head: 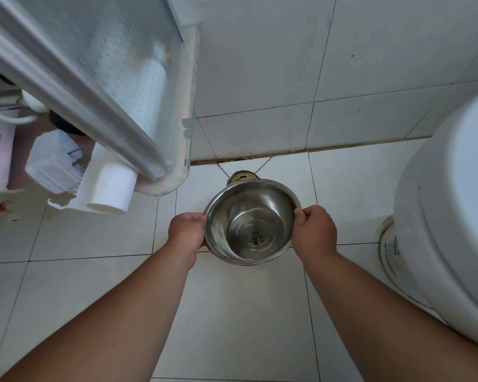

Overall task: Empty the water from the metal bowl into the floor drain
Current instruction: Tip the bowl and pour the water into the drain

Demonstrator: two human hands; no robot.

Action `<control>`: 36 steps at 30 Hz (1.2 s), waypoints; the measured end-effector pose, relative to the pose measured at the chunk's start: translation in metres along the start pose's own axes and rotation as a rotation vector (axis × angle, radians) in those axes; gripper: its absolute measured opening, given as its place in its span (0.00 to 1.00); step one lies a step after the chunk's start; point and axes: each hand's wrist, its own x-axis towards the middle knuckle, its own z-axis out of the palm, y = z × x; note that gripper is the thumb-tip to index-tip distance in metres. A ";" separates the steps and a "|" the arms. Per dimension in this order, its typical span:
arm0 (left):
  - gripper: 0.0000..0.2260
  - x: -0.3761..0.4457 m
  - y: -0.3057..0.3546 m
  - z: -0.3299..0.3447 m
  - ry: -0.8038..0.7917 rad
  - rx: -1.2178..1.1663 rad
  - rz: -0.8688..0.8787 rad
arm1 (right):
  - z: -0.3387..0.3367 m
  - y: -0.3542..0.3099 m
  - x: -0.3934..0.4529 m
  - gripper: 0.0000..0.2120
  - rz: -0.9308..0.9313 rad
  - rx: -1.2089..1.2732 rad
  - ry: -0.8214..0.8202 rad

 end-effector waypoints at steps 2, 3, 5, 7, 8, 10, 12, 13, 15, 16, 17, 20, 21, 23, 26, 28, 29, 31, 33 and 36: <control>0.09 0.000 0.000 0.000 0.005 0.004 -0.001 | 0.000 0.000 0.000 0.11 -0.005 -0.001 0.001; 0.09 0.000 0.000 0.000 0.005 0.005 0.001 | 0.000 0.000 0.000 0.11 -0.004 0.001 0.001; 0.10 0.000 0.000 0.000 0.003 0.006 0.005 | 0.000 0.000 0.001 0.11 0.003 0.005 -0.004; 0.09 0.000 0.000 0.000 0.009 0.000 -0.003 | 0.000 0.000 0.001 0.11 0.012 0.004 -0.006; 0.09 0.000 -0.001 0.000 0.015 0.000 -0.007 | 0.000 0.000 0.001 0.11 0.014 0.005 -0.007; 0.09 0.000 -0.001 0.001 0.024 0.006 -0.009 | 0.000 0.001 0.001 0.11 0.019 0.011 -0.008; 0.08 0.000 0.000 0.001 0.025 0.008 -0.009 | 0.000 0.001 0.001 0.11 0.022 0.008 -0.006; 0.08 0.000 0.000 0.001 0.024 0.007 -0.009 | 0.000 0.001 0.001 0.11 0.022 0.007 -0.006; 0.08 -0.001 0.000 0.000 0.021 0.005 -0.008 | 0.001 0.000 0.001 0.11 0.021 0.007 -0.006; 0.08 0.000 0.000 0.000 0.020 0.006 -0.009 | 0.000 0.000 0.001 0.11 0.019 0.007 -0.006; 0.08 0.000 -0.001 -0.001 0.019 0.007 -0.011 | 0.000 -0.001 0.001 0.11 0.016 0.004 -0.006; 0.07 0.001 -0.001 -0.001 0.023 -0.001 -0.022 | 0.000 -0.001 0.001 0.11 0.013 -0.008 -0.005; 0.07 0.002 -0.001 -0.001 0.025 -0.003 -0.025 | 0.000 -0.001 0.000 0.11 0.013 -0.009 -0.004; 0.08 0.001 -0.001 -0.001 0.024 -0.005 -0.027 | 0.000 0.000 0.001 0.11 0.015 -0.008 -0.006; 0.08 0.001 -0.001 -0.001 0.023 -0.006 -0.022 | 0.000 0.000 0.001 0.11 0.013 -0.006 -0.010; 0.11 0.000 -0.001 -0.001 0.020 0.000 -0.024 | 0.000 -0.001 0.001 0.11 0.014 -0.005 -0.011; 0.13 0.000 -0.001 0.000 0.017 0.005 -0.021 | 0.000 -0.001 0.001 0.11 0.014 -0.006 -0.011; 0.15 -0.001 0.000 0.000 0.012 0.001 -0.018 | 0.000 -0.001 0.001 0.11 0.014 -0.009 -0.008; 0.11 -0.002 0.000 0.000 0.019 -0.014 -0.018 | 0.000 -0.002 0.001 0.11 0.017 -0.007 -0.007; 0.08 -0.002 0.000 -0.001 0.026 -0.018 -0.013 | -0.001 -0.003 0.000 0.12 0.023 0.003 -0.011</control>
